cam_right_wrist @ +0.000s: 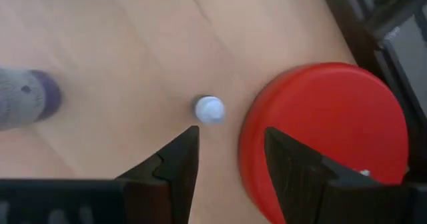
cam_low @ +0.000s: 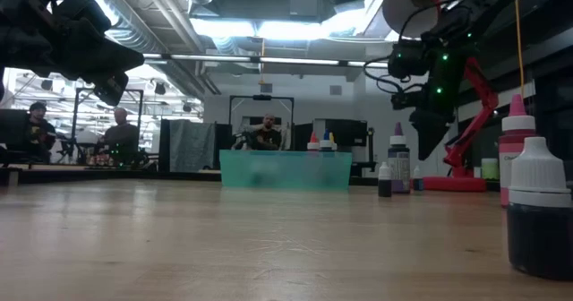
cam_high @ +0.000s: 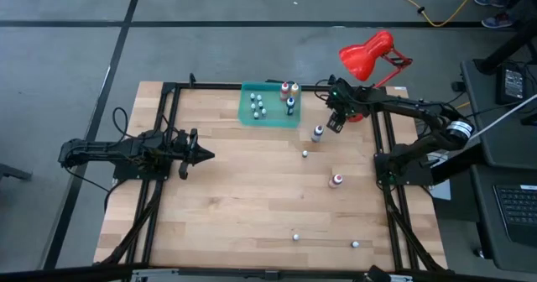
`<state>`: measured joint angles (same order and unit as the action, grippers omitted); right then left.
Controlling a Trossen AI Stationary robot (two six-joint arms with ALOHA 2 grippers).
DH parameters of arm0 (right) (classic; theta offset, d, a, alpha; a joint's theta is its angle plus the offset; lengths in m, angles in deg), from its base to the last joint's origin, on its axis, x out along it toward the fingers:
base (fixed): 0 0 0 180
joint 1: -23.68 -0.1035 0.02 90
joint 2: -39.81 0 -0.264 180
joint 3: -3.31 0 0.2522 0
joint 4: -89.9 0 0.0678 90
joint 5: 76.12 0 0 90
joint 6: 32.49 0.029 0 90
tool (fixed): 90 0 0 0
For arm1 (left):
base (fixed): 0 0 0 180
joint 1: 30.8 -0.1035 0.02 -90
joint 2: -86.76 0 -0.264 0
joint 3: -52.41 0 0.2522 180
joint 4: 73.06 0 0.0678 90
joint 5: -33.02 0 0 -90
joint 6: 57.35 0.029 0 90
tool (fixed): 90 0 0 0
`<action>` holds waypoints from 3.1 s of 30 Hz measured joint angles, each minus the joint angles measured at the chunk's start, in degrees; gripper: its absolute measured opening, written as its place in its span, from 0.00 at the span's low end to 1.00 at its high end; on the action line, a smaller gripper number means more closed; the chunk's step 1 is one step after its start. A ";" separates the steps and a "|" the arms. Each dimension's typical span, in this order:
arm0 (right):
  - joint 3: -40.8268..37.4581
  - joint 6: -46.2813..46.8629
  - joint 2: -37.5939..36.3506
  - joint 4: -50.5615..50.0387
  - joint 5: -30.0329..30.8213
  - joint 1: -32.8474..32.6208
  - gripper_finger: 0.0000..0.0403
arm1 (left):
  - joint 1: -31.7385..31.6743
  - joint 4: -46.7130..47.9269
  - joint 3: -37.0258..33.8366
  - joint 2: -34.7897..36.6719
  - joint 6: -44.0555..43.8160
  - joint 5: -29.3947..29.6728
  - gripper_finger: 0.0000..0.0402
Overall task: Pick & Place food coloring
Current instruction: Put the top right small blue food coloring bottle into the bin
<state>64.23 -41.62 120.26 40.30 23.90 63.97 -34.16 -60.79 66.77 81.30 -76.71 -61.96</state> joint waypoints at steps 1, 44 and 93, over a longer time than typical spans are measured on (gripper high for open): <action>0.00 0.14 0.08 0.16 0.03 0.43 0.42 | 0.00 0.00 0.00 0.00 0.00 0.00 0.02; 9.79 4.38 11.38 -8.52 -1.48 1.13 0.42 | 0.00 0.00 0.00 -0.02 0.20 0.00 0.02; 11.68 3.95 13.79 -11.08 -5.31 0.74 0.17 | 0.00 0.01 0.00 -0.01 4.57 0.00 0.01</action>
<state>75.91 -37.68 134.05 29.22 18.59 64.70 -34.16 -60.78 66.77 81.30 -72.14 -61.96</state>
